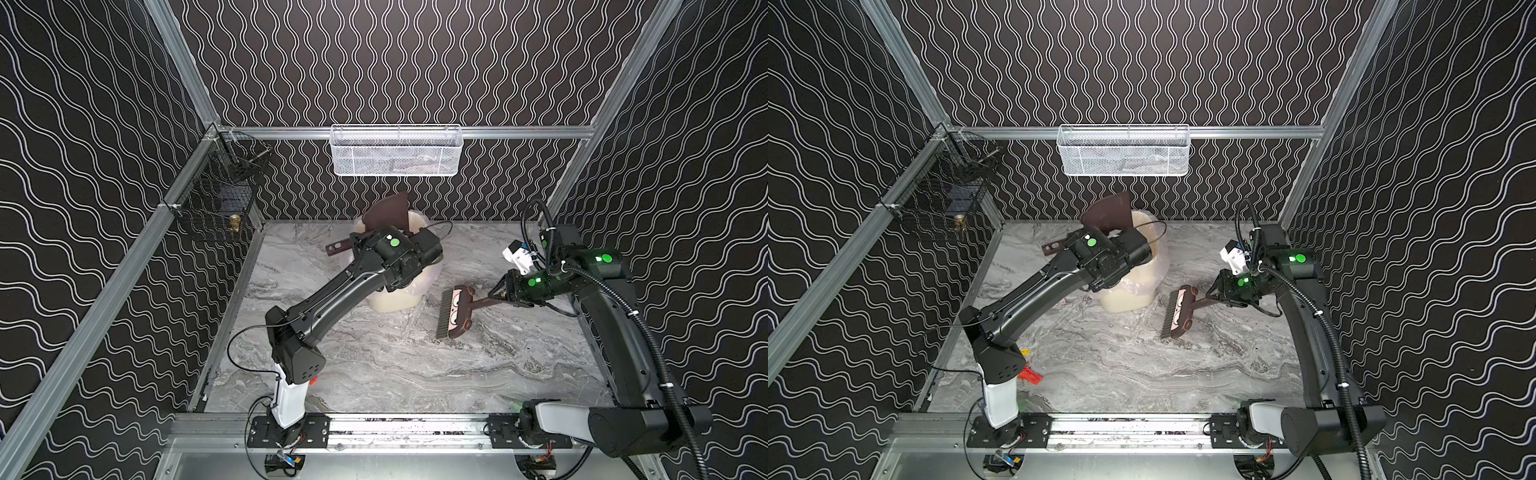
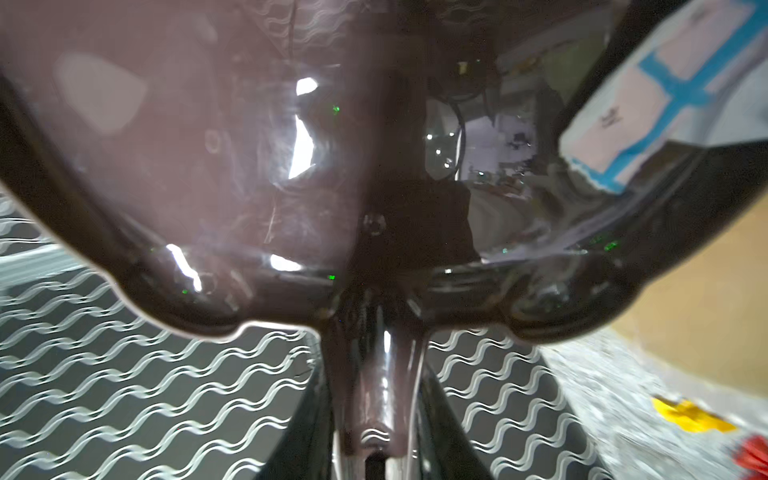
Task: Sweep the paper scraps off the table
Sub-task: 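Tip the dustpan over the bin with the left gripper to empty it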
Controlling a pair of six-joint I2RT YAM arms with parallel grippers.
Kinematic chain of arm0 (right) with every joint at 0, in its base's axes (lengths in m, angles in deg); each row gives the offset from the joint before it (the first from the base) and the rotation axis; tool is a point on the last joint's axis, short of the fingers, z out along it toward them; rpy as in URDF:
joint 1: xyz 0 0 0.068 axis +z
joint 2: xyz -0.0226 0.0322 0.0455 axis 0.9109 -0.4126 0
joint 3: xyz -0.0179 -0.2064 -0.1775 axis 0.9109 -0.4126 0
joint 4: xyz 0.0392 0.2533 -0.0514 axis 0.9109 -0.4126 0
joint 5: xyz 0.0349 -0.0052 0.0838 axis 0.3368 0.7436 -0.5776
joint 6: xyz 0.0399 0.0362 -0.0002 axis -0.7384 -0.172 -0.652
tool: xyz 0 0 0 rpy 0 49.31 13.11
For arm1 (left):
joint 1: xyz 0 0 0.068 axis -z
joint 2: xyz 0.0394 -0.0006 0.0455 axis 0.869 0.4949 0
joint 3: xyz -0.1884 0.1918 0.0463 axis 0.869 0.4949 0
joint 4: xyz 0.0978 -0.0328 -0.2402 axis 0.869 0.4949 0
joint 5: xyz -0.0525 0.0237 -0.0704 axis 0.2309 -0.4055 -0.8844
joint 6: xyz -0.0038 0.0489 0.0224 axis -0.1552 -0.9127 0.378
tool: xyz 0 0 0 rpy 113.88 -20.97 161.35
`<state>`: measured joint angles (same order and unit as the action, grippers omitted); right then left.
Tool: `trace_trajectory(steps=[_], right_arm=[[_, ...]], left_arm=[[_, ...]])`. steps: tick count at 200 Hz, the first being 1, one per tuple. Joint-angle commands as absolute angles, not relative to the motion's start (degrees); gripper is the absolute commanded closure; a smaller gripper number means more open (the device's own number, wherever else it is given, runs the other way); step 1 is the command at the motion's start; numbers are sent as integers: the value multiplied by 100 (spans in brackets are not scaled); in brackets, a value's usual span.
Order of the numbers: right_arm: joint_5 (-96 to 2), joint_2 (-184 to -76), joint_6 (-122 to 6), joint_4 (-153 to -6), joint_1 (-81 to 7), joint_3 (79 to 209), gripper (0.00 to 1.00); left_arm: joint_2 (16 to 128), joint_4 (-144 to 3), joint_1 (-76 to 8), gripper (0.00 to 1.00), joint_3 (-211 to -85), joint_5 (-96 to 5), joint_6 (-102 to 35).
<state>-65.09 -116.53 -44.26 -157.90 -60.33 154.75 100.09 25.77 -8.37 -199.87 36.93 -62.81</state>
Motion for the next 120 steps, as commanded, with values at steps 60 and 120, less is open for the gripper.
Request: trace_trajectory(steps=[60,120], right_arm=[[-6491,-11398,-4433,-15811,-6027,15385,100],[-6616,-11236,-4424,-15709,-6032,15139,100]], left_arm=[[9744,2601,-631,100,-19430,4670,-6897],[9607,2376,-602,100,-19351,4676,-7210]])
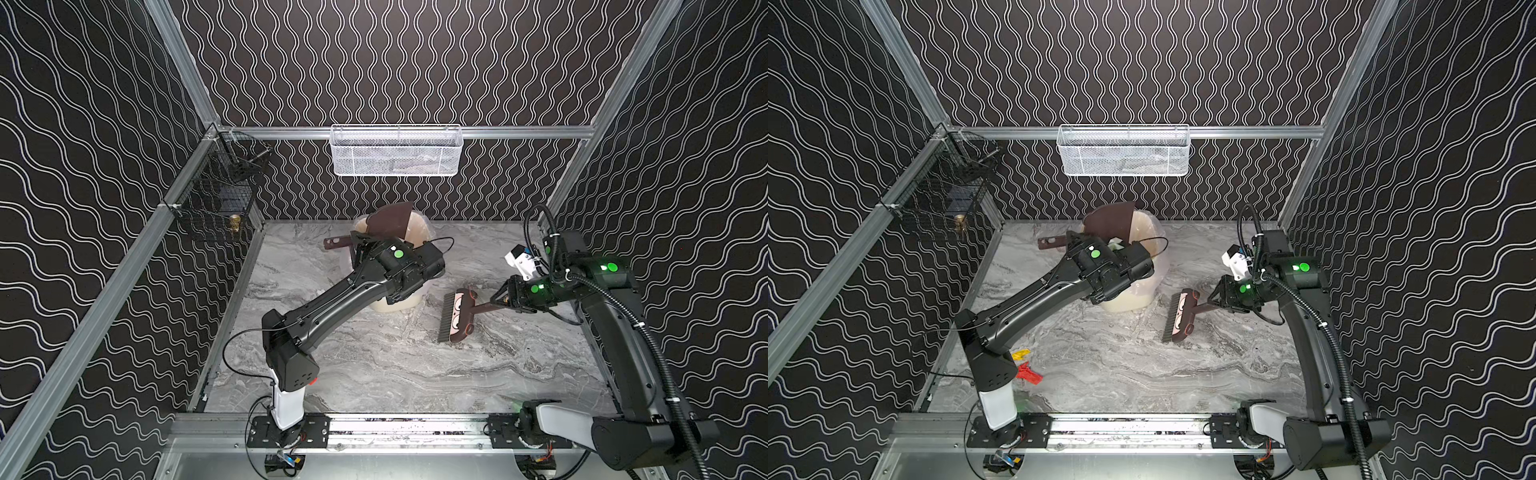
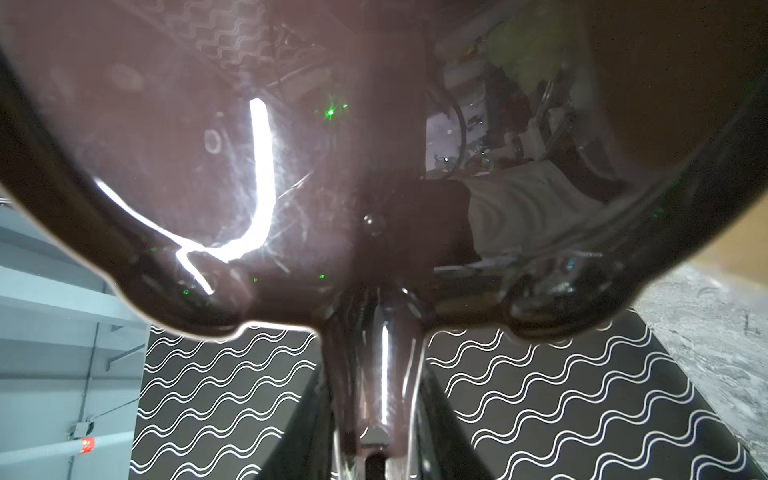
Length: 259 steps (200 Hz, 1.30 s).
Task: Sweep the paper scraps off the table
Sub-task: 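Tip the dustpan over the bin with the left gripper to empty it, then lower the dustpan by the red scrap with the left while the right brings the brush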
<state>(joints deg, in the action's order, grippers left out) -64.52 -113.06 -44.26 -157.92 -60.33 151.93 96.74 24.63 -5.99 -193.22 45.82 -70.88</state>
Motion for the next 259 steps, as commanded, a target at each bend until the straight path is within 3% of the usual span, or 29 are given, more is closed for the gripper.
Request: trace_trajectory(steps=[1,32,84,151,194,259], right_arm=[[-6617,-11233,-4424,-15707,-6025,15137,100],[-6784,-11120,-4444,-15669,-6027,15019,100],[-7463,-10432,-4926,-15026,-5600,14113,100],[-6916,-9814,-7011,-11997,-2698,12569,100],[-6084,-10613,-7194,-10151,-1150,12296,100],[-6000,-12698,-7033,-8164,-221,13140,100]], left_arm=[[9607,2379,-602,100,-19350,4673,-7207],[9660,2394,-607,100,-19680,4371,-6892],[9193,2383,-609,100,-20244,2521,-5363],[7835,1407,-1102,100,-19086,346,-4681],[7315,1071,-1589,100,-18436,-573,-4793],[6973,779,-2036,100,-17776,-1305,-5206]])
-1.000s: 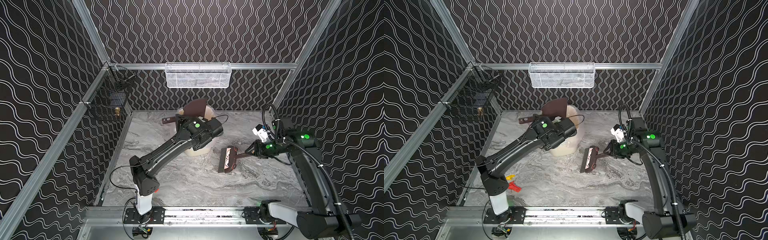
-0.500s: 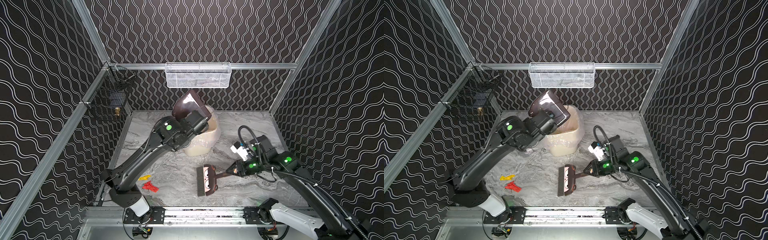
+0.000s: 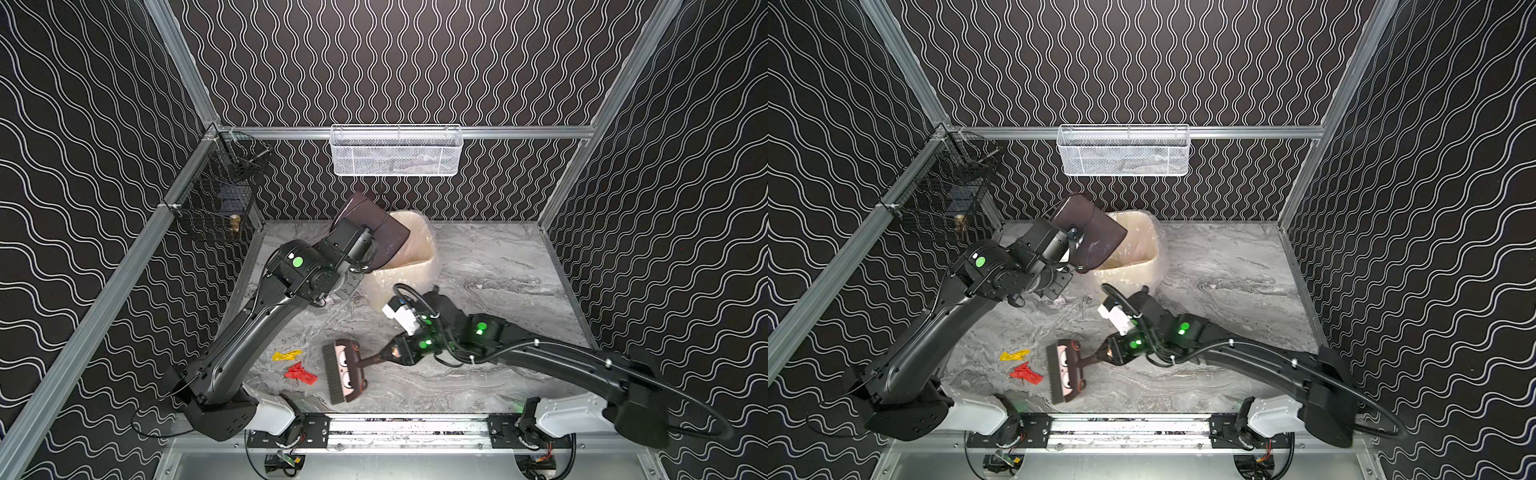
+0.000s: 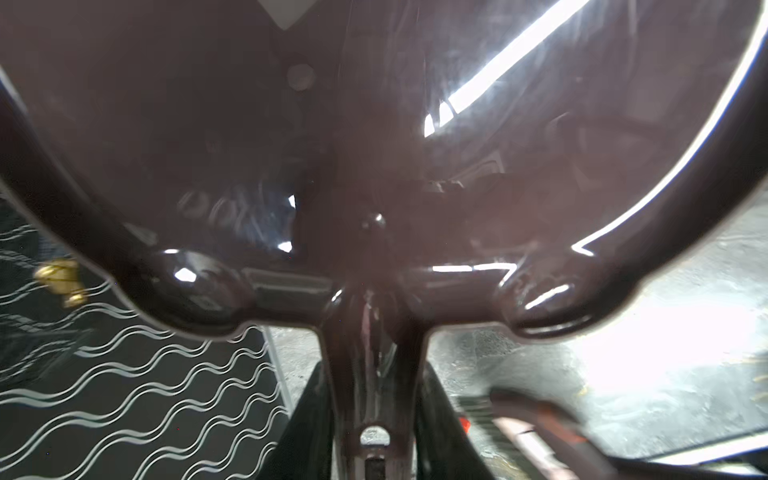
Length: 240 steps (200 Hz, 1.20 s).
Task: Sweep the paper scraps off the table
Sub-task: 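Lower the dustpan by the red scrap with the left while the right brings the brush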
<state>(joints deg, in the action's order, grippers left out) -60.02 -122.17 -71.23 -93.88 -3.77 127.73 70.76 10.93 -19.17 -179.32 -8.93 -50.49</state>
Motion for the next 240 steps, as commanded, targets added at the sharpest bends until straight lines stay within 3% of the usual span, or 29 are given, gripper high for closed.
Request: trace_trajectory(steps=[1,59,95,190,215,240], right_arm=[[-6005,-12724,-7025,-8147,-219,13149,100],[-6019,-13875,-7044,-7619,-181,13673,100],[-5579,-14274,-7013,-8424,-180,13955,100],[-4801,-11877,-7430,-10621,-832,12123,100],[-4944,-11282,-7398,-10618,-876,12159,100],[-5369,-11548,-7242,-10388,-792,12777,100]], left_arm=[[6967,772,-2044,100,-17768,-1314,-5212],[6778,653,-2223,100,-17352,-1628,-5265],[6674,638,-2268,100,-17216,-1657,-5230],[6573,642,-2330,100,-17110,-1650,-5138],[6587,631,-2334,100,-17109,-1698,-5104],[6592,617,-2333,100,-17092,-1772,-5074]])
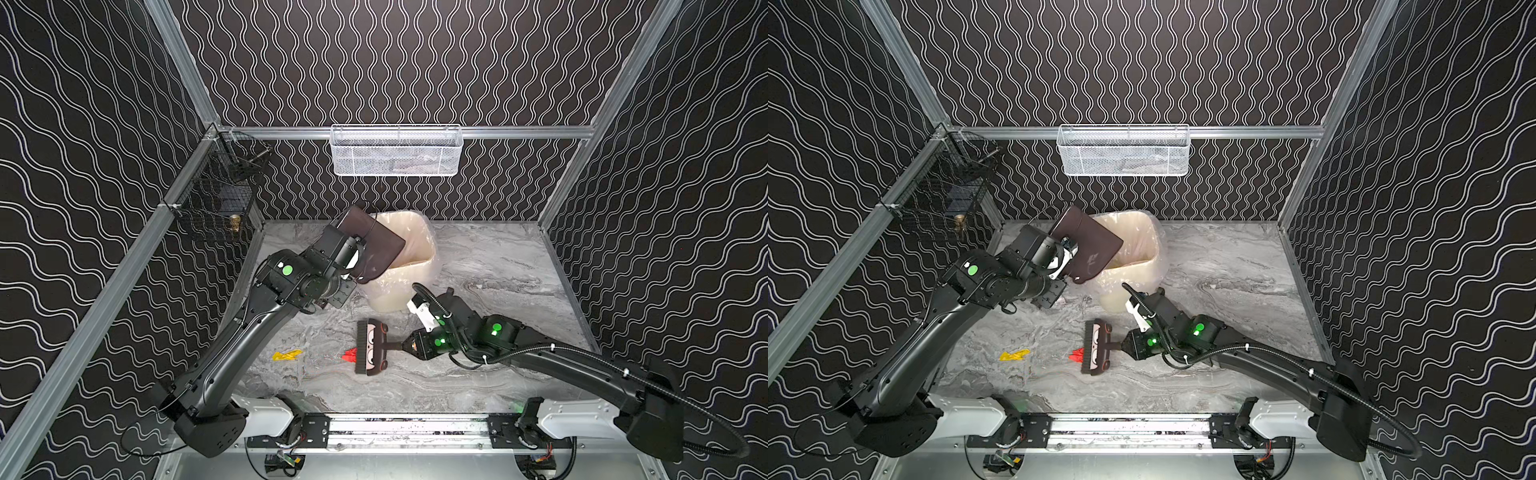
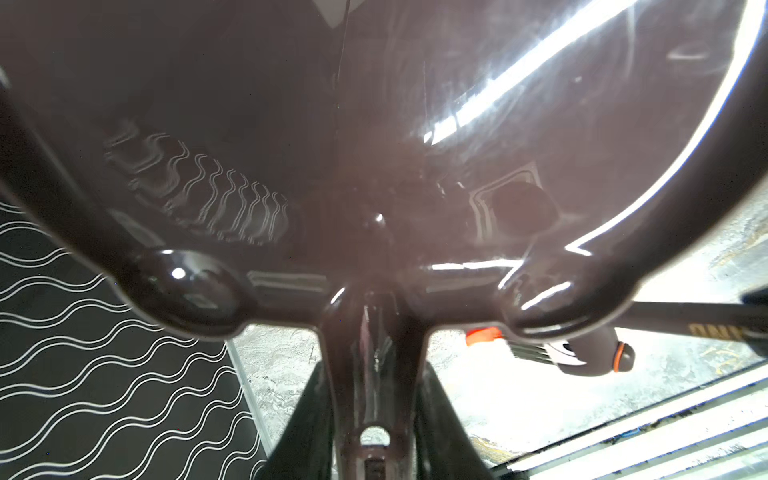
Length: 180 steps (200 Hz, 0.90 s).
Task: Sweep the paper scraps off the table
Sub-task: 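Lower the dustpan by the red scrap with the left while the right brings the brush, then sweep the red scrap into the dustpan with the right gripper's brush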
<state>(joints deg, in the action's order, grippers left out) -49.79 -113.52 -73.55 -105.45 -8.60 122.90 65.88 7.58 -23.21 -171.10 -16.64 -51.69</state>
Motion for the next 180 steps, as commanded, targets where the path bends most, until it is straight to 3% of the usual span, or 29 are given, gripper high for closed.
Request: trace_trajectory(steps=[1,75,143,180], right_arm=[[-5387,-11574,-7235,-10383,-786,12791,100],[-5887,-13296,-7174,-10324,-935,13514,100],[-6011,-11703,-6989,-11741,-1865,12030,100],[-5986,-11005,-6492,-12915,-2700,11864,100]], left_arm=[[6592,616,-2333,100,-17092,-1776,-5067],[6511,620,-2329,100,-16982,-2365,-4981],[6413,824,-2215,100,-16889,-3426,-5192],[6485,962,-1405,100,-16869,-3650,-5003]])
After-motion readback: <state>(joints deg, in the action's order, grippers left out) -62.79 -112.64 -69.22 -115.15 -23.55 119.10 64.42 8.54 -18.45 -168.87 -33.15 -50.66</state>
